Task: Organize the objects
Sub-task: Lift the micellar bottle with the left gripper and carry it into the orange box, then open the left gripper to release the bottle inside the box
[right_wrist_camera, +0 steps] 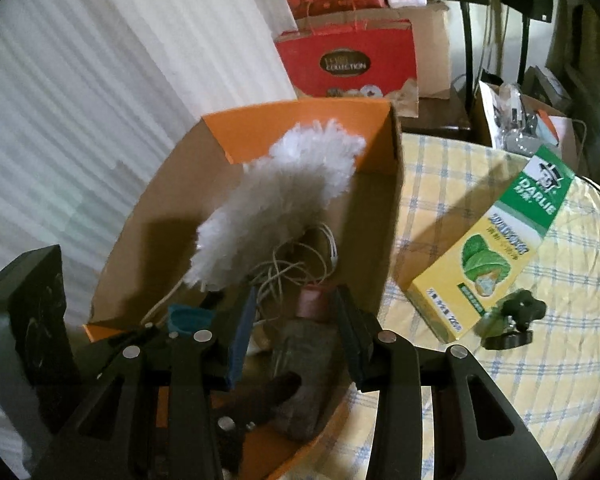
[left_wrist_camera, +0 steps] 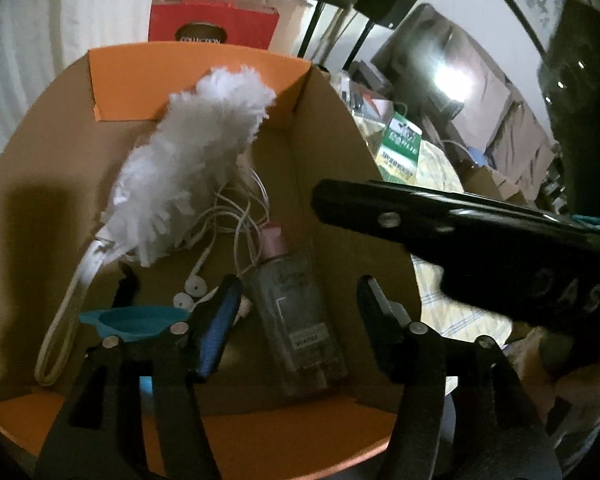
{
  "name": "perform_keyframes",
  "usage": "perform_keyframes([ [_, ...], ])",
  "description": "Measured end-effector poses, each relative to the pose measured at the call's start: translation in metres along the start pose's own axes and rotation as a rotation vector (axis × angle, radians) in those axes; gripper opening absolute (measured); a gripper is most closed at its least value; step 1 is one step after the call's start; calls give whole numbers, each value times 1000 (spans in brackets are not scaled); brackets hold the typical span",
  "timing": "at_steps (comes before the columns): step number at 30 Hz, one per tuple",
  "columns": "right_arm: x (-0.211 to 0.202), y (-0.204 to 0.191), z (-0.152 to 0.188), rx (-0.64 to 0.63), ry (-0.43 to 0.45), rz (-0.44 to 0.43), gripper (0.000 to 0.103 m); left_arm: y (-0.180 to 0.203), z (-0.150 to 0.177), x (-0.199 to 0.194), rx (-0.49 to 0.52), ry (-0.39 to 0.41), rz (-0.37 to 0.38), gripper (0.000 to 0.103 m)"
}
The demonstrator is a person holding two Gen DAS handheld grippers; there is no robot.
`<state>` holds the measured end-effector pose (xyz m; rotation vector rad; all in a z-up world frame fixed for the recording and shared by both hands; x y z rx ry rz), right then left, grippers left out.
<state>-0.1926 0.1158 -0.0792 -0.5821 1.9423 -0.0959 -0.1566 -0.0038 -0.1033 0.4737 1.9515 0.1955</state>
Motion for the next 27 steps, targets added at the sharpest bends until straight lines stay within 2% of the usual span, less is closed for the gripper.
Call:
perform_keyframes([
  [1, -6, 1, -1, 4, 12, -2, 41, 0, -2, -2, 0, 6, -1, 65],
  [3, -17, 4, -2, 12, 32, -2, 46, 2, -6, -9, 0, 29, 1, 82],
  [5, -30, 8, -3, 20, 58, 4, 57, 4, -16, -14, -4, 54, 3, 89],
  [7, -43, 11, -3, 27, 80, 19, 73, 6, -19, -17, -7, 68, 16, 95],
  [10, -60, 20, -1, 33, 106, 27, 80, 10, -21, -21, -7, 78, 25, 96],
  [18, -89, 47, 10, 69, 155, 95, 89, 29, -27, -31, 16, 102, 8, 100],
  [27, -101, 71, 24, 78, 175, 169, 89, 41, -31, -45, 26, 136, -18, 101],
])
Point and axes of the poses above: each gripper's, at about its wrist camera, not at the fingertips, and x roughly the way its jaws point, y to its right, z to its underside, the point moved 3 cm from there along x, roughly the way its jaws point, and after that the axes turned 4 degrees about -y, right-handed, at the moved point
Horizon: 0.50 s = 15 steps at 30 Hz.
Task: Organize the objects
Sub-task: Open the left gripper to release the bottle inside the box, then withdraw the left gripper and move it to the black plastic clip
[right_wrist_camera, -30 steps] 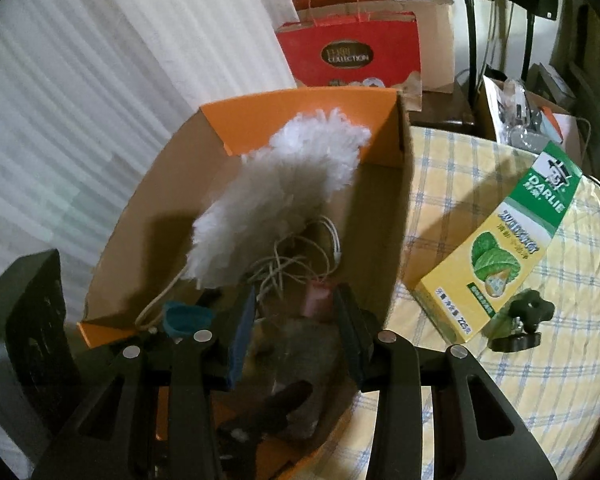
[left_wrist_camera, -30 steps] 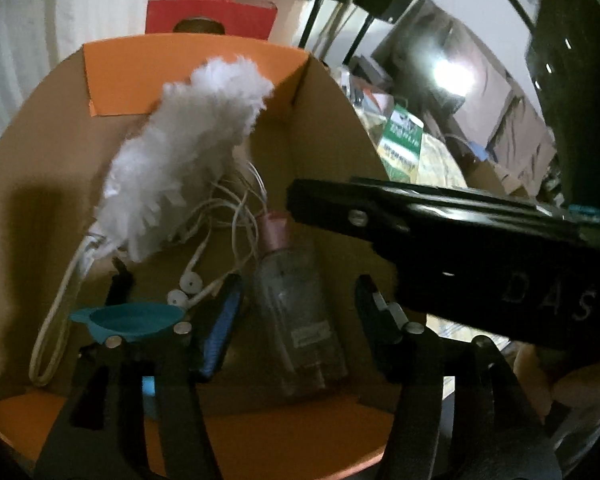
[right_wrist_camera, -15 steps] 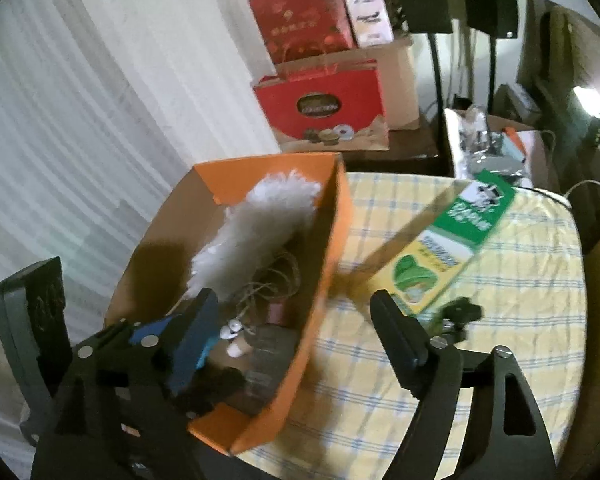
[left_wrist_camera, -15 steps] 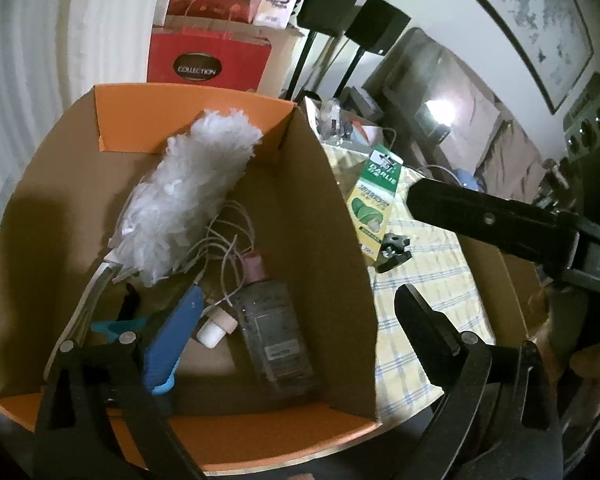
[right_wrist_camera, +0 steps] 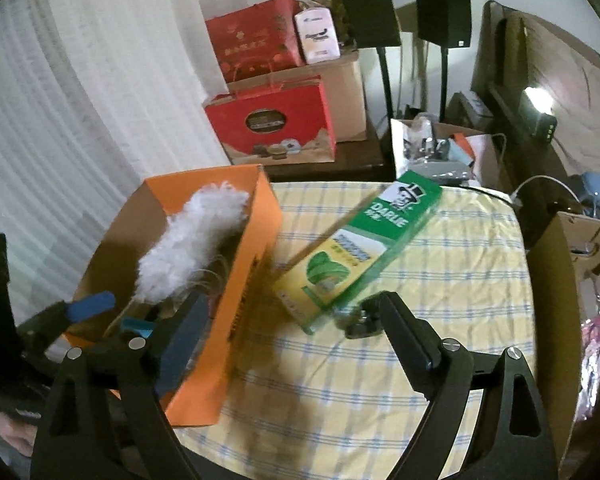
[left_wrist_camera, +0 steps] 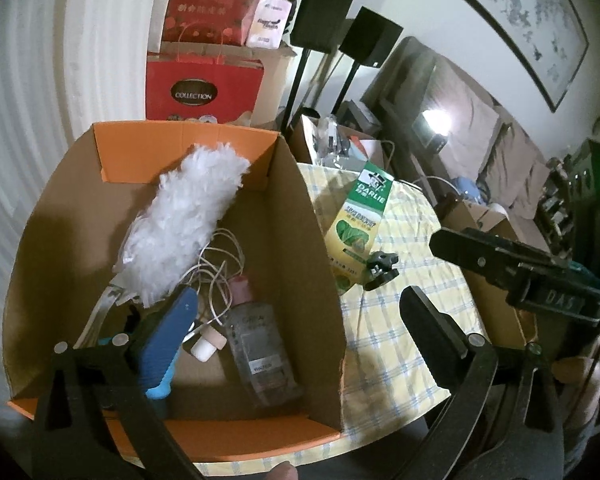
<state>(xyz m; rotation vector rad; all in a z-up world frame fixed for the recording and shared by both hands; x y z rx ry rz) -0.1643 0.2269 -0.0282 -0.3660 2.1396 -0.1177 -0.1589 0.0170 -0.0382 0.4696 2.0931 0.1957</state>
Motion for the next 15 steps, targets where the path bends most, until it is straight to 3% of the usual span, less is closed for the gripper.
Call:
perform_keyframes([
  [15, -10, 35, 15, 11, 1, 48, 89, 38, -6, 6, 39, 4, -13, 101],
])
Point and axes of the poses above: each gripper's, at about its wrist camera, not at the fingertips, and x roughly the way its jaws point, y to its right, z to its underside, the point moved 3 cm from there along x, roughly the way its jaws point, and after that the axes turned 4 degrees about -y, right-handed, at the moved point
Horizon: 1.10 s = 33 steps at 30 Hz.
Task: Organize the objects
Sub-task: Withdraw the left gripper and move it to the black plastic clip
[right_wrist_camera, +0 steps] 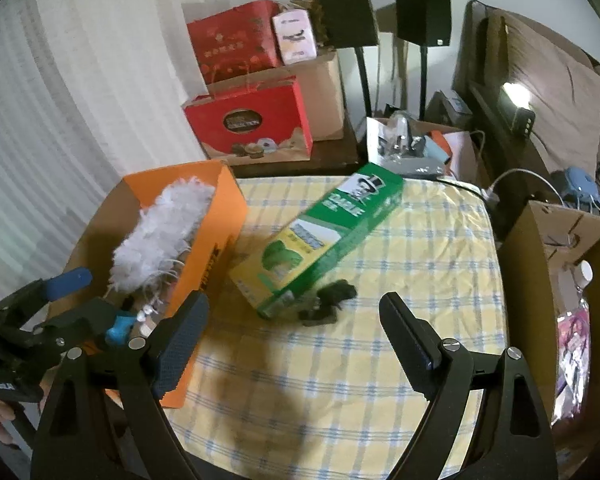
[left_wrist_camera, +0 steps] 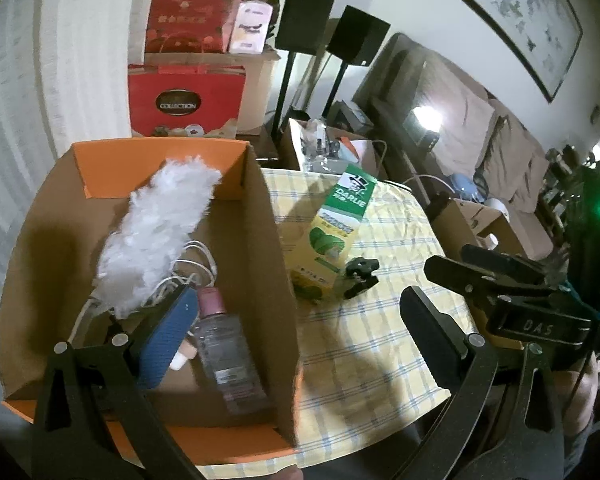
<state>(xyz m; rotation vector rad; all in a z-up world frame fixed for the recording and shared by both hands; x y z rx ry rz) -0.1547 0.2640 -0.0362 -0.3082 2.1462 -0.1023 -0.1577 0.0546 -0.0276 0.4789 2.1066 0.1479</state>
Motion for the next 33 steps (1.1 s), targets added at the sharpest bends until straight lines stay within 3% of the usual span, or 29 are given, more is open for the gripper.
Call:
perform_keyframes([
  [25, -4, 78, 11, 110, 15, 68, 89, 70, 15, 47, 132, -44, -3, 101],
  [30, -2, 86, 12, 123, 13, 79, 89, 73, 17, 55, 123, -43, 12, 101],
  [33, -1, 93, 13, 145, 22, 85, 87, 77, 19, 63, 112, -32, 62, 101],
])
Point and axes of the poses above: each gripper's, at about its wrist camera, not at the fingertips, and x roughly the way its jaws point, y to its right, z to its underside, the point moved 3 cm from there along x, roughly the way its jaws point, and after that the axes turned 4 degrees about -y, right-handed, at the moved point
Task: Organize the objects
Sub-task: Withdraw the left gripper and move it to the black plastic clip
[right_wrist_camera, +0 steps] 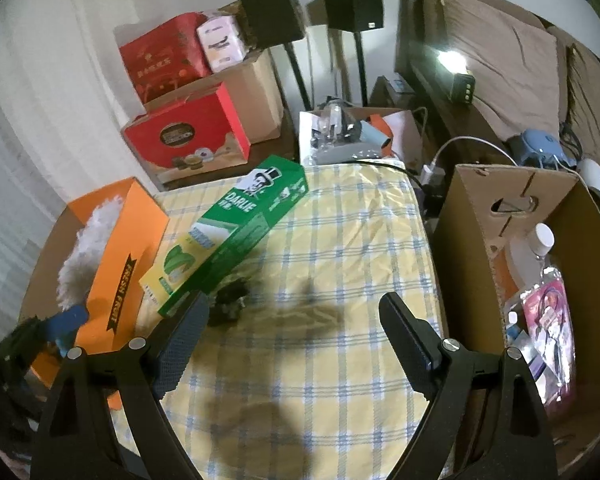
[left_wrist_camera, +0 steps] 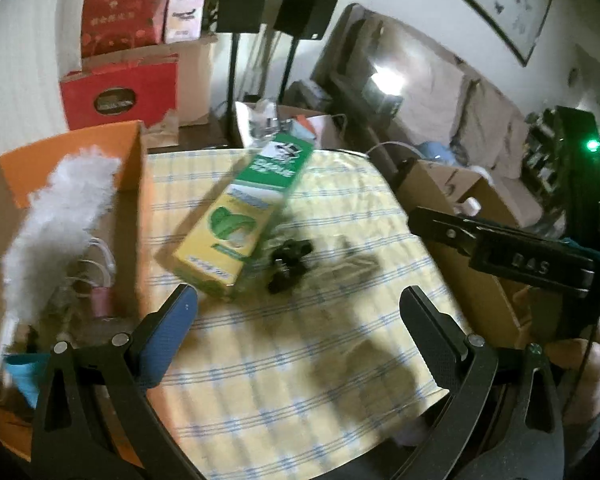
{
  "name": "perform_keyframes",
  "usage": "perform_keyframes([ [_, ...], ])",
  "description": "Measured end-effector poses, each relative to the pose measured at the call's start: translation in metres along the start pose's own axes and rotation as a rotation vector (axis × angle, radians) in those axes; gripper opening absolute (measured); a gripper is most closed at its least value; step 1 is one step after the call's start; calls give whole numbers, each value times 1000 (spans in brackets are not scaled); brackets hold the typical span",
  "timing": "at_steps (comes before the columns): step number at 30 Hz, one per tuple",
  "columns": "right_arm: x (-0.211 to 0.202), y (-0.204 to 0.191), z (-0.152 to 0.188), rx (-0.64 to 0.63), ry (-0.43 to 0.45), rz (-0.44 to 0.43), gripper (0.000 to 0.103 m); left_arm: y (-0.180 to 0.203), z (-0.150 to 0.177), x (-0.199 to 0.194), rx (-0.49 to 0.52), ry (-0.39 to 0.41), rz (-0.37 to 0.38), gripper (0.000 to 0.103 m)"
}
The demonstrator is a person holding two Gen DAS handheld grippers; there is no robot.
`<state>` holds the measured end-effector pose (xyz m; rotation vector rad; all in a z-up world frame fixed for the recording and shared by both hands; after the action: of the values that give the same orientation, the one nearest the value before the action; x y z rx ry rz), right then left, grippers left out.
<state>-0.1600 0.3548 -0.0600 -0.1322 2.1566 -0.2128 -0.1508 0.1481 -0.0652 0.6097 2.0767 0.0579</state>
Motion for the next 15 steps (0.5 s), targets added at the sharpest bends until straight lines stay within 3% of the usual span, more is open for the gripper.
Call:
perform_keyframes([
  [6, 4, 14, 0, 46, 0, 14, 81, 5, 5, 30, -8, -18, -68, 91],
  [9, 4, 20, 1, 59, 1, 16, 81, 12, 7, 37, 38, 24, -124, 89],
  [12, 7, 23, 4, 65, -3, 14, 81, 13, 9, 47, 27, 8, -114, 66],
  [15, 9, 28, 6, 74, -8, 11, 81, 13, 12, 57, 21, -7, -121, 64],
])
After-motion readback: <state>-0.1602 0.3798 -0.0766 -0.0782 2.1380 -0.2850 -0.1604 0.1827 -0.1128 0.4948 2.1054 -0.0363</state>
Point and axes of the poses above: each gripper's, at about its wrist camera, not at the fingertips, and x roughly the way its jaws point, y to its right, z to its underside, the point moved 3 cm from there along x, roughly the way its jaws point, and after that the axes turned 4 degrees about -y, right-handed, at the moved point
